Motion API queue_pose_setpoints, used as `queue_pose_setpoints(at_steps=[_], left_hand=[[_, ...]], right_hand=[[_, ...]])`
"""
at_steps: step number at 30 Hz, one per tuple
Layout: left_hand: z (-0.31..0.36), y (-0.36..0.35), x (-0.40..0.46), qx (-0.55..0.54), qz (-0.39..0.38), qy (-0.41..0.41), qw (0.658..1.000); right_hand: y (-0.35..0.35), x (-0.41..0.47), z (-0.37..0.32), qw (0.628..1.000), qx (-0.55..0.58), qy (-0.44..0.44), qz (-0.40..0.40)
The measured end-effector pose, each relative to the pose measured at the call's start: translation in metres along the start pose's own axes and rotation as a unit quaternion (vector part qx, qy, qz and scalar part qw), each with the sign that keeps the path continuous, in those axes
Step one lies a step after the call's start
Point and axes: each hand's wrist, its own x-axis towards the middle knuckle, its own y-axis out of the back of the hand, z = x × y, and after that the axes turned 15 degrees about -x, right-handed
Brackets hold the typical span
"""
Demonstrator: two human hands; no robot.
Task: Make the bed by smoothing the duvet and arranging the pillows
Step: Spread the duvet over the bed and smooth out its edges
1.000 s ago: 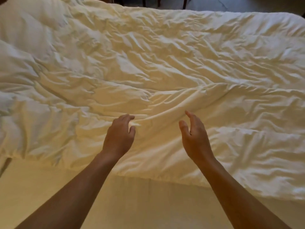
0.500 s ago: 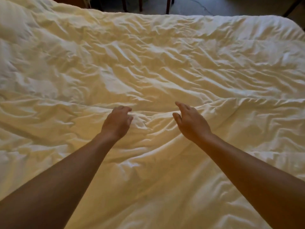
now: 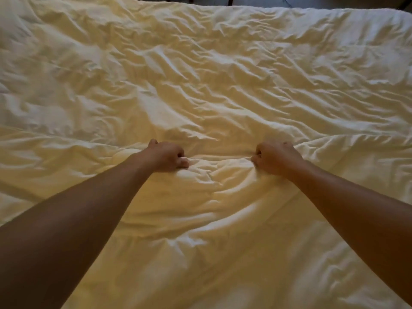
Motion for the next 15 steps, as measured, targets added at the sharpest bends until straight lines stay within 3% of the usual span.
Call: queue_pose_setpoints(at_steps=[5, 10, 13, 15], left_hand=[[-0.008, 0.042, 0.010, -0.062, 0.203, -0.015, 0.977], [-0.002, 0.017, 0.017, -0.001, 0.286, 0.015, 0.958], [0.029, -0.025, 0.002, -0.024, 0.322, -0.074, 0.943], [0.058, -0.056, -0.009, -0.034, 0.273, -0.165, 0.947]], right_hand=[[0.018, 0.021, 0.004, 0.964, 0.161, -0.039, 0.206], [0.004, 0.024, -0.013, 0.958, 0.184, -0.073, 0.210], [-0.020, -0.002, -0.025, 0.956, 0.178, -0.055, 0.228], [-0.035, -0.019, -0.033, 0.963, 0.162, -0.014, 0.216]])
